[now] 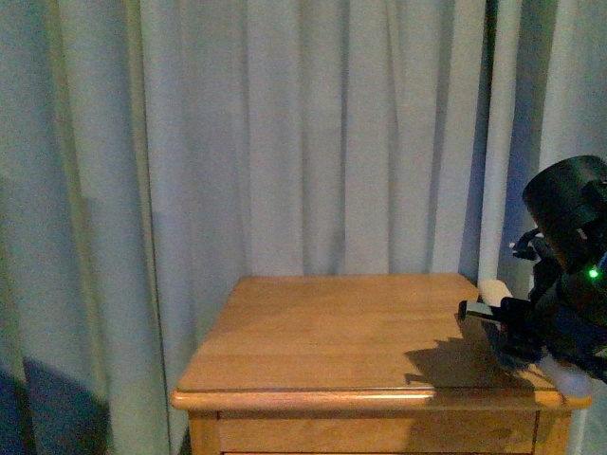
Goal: Clean up trash
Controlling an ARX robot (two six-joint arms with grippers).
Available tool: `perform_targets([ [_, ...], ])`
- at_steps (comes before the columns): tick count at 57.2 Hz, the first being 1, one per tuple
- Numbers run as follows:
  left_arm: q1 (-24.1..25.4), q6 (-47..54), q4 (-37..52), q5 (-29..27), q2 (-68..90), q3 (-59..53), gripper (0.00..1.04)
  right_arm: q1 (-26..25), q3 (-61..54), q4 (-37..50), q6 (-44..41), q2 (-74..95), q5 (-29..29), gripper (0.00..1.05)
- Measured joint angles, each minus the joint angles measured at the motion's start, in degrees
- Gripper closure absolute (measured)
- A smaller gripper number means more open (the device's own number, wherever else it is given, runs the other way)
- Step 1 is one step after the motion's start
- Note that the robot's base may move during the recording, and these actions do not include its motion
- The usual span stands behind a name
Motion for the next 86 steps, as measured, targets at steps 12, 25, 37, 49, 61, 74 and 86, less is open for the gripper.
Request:
perform_targets([
  [12, 0.00, 0.00, 0.00, 0.00, 0.00, 0.00, 0.77, -0.31, -14.86, 16.85, -8.35, -18.29, 1.51, 0.84],
  [25, 0.00, 0.00, 0.00, 0.02, 0.00, 0.00, 0.77, -1.92, -32.83, 23.80, -18.51, -45.13, 2.19, 0.84],
  [37, 0.00, 0.00, 0.00, 0.00, 0.00, 0.00, 0.77, -2.56, -40.22, 23.85, -23.39, -67.28, 4.83, 0.84],
  [49, 0.00, 0.00, 0.00, 0.02, 0.00, 0.00, 0.77, -1.22, -42.60, 20.68, -25.79, -79.41, 8.02, 0.84],
  [61, 0.00, 0.00, 0.02, 0.02, 0.00, 0.00, 0.77, 0.09, -44.50, 18.18, -26.08, -81.48, 10.47, 0.84],
  [74, -0.11, 0.00, 0.02, 0.85, 0.00, 0.00, 0.77, 0.15, -44.50, 18.18, -26.08, -82.36, 10.95, 0.84],
  [86, -0.11, -0.13, 0.15, -0.09, -0.13, -0.11, 0.77, 0.22, -44.54, 18.16, -26.08, -82.01, 10.64, 0.84],
])
